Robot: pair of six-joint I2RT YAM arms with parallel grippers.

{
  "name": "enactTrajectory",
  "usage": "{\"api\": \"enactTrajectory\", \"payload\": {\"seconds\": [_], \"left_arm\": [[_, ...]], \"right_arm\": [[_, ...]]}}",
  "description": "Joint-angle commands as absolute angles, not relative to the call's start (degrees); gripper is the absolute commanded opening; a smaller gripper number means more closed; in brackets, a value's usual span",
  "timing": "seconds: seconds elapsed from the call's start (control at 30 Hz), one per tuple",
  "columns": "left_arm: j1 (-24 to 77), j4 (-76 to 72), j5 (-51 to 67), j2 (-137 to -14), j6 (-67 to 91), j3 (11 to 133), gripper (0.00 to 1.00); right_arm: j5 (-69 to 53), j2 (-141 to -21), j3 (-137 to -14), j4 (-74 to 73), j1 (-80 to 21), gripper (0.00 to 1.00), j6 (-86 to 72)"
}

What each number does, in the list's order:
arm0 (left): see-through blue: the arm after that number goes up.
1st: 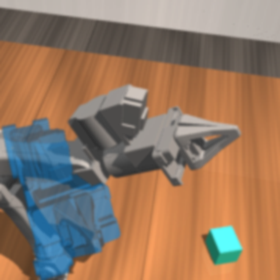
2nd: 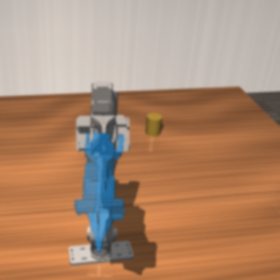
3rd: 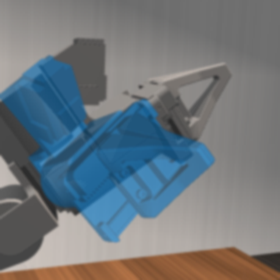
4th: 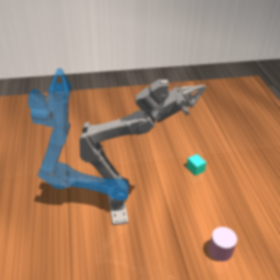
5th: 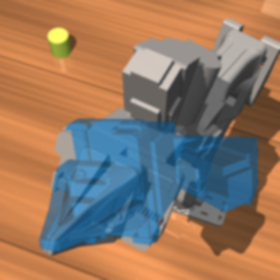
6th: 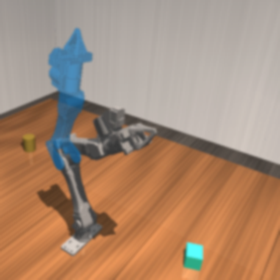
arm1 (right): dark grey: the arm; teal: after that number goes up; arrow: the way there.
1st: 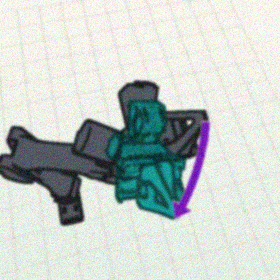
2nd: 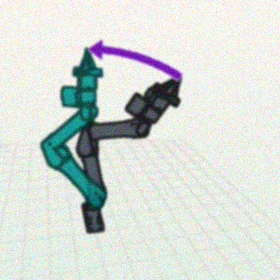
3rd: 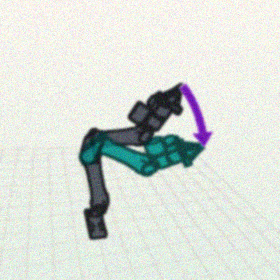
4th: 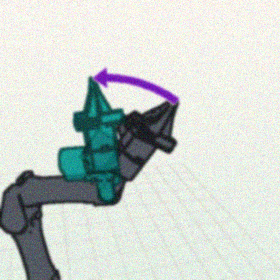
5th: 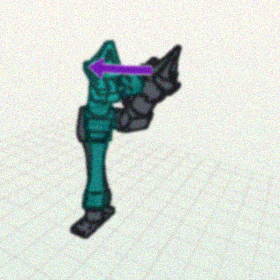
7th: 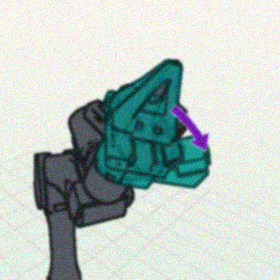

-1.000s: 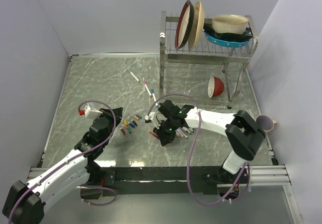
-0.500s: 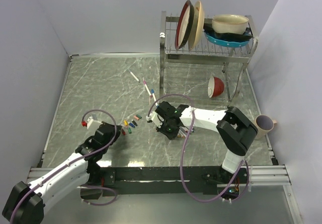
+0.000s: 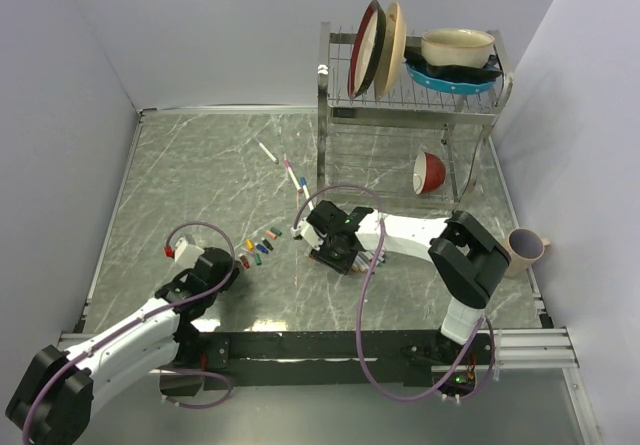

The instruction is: Open the pen caps

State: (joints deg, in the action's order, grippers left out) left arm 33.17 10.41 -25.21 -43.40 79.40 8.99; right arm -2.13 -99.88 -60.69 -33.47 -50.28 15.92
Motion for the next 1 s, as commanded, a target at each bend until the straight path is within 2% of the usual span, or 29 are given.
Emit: {"api": "enactTrajectory", "payload": {"seconds": [0.0,0.13,0.27,0.53,0.63,0.8,0.87,0.97], "left_arm": [[32.9,11.1,-25.7,-43.8,80.4,10.8,0.24],[32.9,10.8,-25.7,-44.7,80.5,11.1,0.29],[32.9,10.8,-25.8,-45.7,80.5,11.5,0.43],[32.8,11.9,-25.7,-44.8,78.7,13.3,0.49],[32.9,10.2,-24.6,-43.6,74.4,14.5,0.57],[32.9,-1.4,-18.1,-42.9,62.1,15.9,0.79],[32.9,-6.0,-16.3,-44.7,57.1,17.3,0.87],[32.6,-6.1,-17.5,-52.0,52.0,23.7,0.93]], "right_arm": [[3.5,-99.4,-62.2,-32.3,-49.0,0.4,16.0],[1.7,-97.0,-62.6,-32.7,-46.9,0.4,16.1],[-3.0,-94.2,-63.0,-33.7,-43.9,0.4,17.3],[-17.9,-87.9,-63.4,-36.8,-38.7,0.4,20.9],[-21.4,-85.9,-63.4,-37.2,-36.9,0.4,21.7],[-25.4,-81.6,-62.9,-37.1,-34.0,0.4,22.5],[-27.6,-80.3,-62.5,-36.9,-32.8,0.4,22.9],[-30.0,-77.5,-61.9,-36.4,-31.7,0.4,23.6]]}}
